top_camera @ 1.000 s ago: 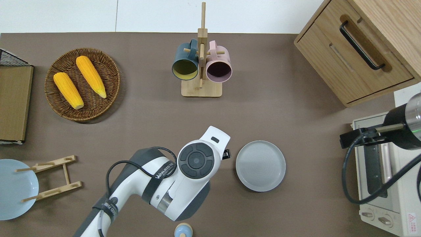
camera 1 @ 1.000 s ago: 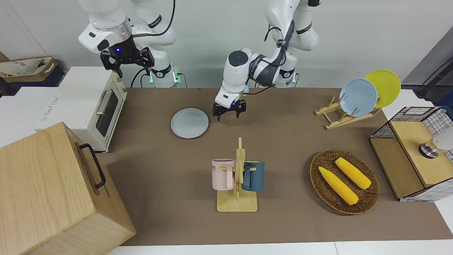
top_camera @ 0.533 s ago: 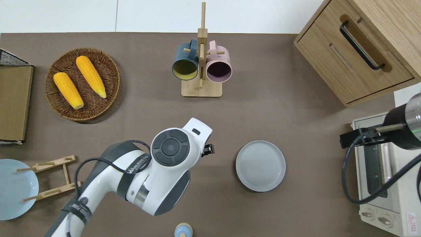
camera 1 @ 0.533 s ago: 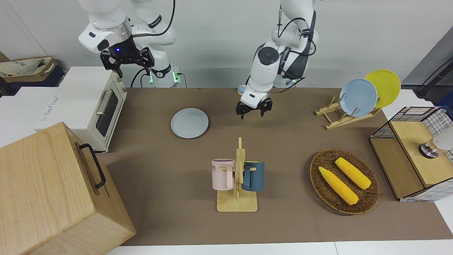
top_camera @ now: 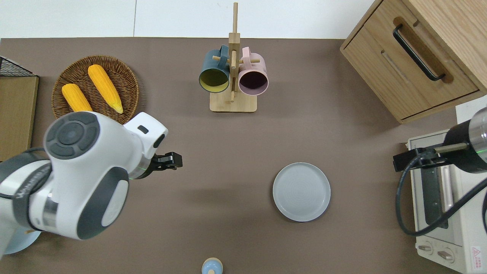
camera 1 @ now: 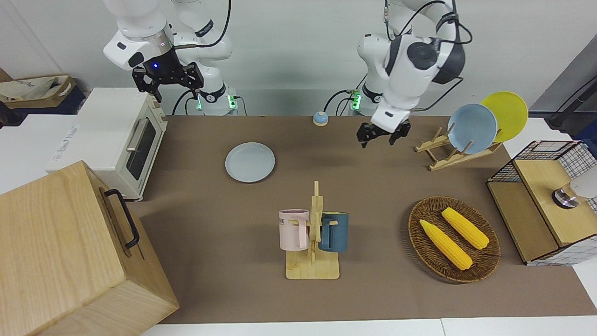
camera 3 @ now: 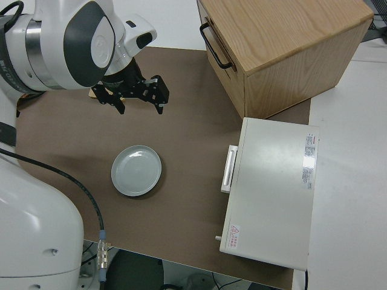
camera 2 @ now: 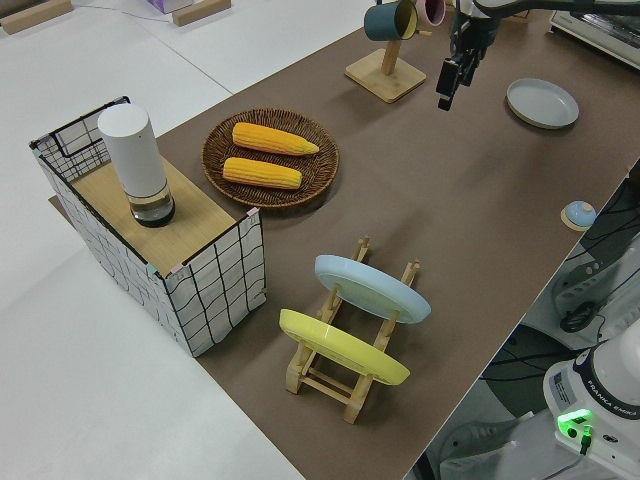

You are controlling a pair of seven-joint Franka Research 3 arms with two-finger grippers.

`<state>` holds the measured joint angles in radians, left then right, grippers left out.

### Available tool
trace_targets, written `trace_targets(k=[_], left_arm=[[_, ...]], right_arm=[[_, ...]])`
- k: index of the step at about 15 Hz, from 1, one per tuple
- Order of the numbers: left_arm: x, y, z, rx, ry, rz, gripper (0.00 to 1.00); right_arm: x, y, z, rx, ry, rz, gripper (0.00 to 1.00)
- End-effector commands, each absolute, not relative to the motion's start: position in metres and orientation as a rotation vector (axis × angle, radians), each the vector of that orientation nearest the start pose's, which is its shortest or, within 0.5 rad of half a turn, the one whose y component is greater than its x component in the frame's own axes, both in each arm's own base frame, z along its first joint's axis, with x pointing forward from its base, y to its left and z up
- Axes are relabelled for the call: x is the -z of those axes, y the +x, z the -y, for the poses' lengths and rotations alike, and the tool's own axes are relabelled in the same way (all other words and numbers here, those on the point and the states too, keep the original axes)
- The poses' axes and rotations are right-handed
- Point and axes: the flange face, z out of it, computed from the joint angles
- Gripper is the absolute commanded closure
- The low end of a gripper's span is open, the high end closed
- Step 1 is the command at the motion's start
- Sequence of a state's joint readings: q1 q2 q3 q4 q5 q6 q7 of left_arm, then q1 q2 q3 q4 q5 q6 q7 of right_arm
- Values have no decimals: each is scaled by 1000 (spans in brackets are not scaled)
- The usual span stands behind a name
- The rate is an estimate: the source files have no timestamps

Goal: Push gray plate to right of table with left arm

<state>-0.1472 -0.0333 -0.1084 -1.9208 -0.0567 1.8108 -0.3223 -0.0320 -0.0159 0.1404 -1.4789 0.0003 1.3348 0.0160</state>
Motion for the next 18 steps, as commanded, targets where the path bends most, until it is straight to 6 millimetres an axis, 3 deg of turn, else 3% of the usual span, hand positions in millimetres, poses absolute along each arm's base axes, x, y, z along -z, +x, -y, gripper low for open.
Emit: trace_targets(k=[1, 10, 13, 18], left_arm=[[-528, 537, 89, -99, -3166, 80, 5], [-606, 547, -26, -16, -3132, -94, 5], [-617, 544, -44, -5, -3130, -82, 5], [-616, 544, -44, -18, -3137, -80, 5]], right_arm=[[-660, 518, -57, -208, -3139, 124, 17], [-660, 518, -56, -208, -3139, 121, 17], [-660, 518, -57, -208, -3139, 124, 17], [-660, 518, -57, -208, -3139, 124, 17]])
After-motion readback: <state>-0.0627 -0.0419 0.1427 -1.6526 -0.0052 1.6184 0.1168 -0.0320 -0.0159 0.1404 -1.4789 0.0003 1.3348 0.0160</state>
